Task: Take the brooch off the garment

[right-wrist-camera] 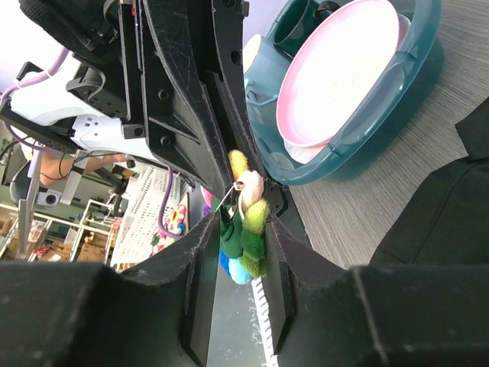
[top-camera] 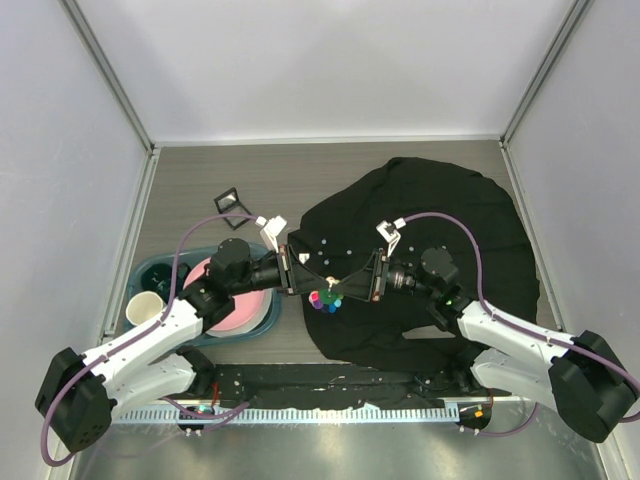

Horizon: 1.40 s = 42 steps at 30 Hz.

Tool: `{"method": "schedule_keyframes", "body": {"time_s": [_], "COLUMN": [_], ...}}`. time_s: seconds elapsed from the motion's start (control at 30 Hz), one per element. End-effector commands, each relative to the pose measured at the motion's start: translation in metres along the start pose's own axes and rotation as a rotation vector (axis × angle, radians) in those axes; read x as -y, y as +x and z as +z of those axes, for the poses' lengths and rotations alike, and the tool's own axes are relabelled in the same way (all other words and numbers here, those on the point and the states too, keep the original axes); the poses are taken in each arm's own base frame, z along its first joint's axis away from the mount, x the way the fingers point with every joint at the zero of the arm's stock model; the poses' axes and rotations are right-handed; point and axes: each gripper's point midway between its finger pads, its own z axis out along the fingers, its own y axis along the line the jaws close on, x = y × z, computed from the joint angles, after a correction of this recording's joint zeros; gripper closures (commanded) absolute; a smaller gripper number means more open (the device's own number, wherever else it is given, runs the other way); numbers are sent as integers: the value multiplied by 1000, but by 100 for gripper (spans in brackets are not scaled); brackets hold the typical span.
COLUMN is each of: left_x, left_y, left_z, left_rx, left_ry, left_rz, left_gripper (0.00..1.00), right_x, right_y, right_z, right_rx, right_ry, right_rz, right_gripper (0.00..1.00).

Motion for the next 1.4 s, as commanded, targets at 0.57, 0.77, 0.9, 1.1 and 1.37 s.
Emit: {"method": "schedule_keyframes", "body": {"time_s": [0.57,0.77,0.9,1.1,1.37], "left_x": [13,13,15,16,16], "left_y": [-8,-9,-9,-9,-10], "left_z": [-2,-2,-3,-4,-6], "left_rx": [36,39,38,37,48], "left_ry": [48,50,53,52,38], "left_rz": [40,40,40,38,48], "left_gripper": [100,100,100,100,100], "right_x": [-16,-15,-17,-14,-1], "right_y": [3,5,5,5,-1], "right_z": [7,7,6,6,-3], "right_rx": [-7,-11,-13,-11,19], "right_ry": [-81,-78,-85,-68,67], "right_rz": [-20,-18,-16,-17,-43], "right_gripper": [73,74,89,82,58]}}
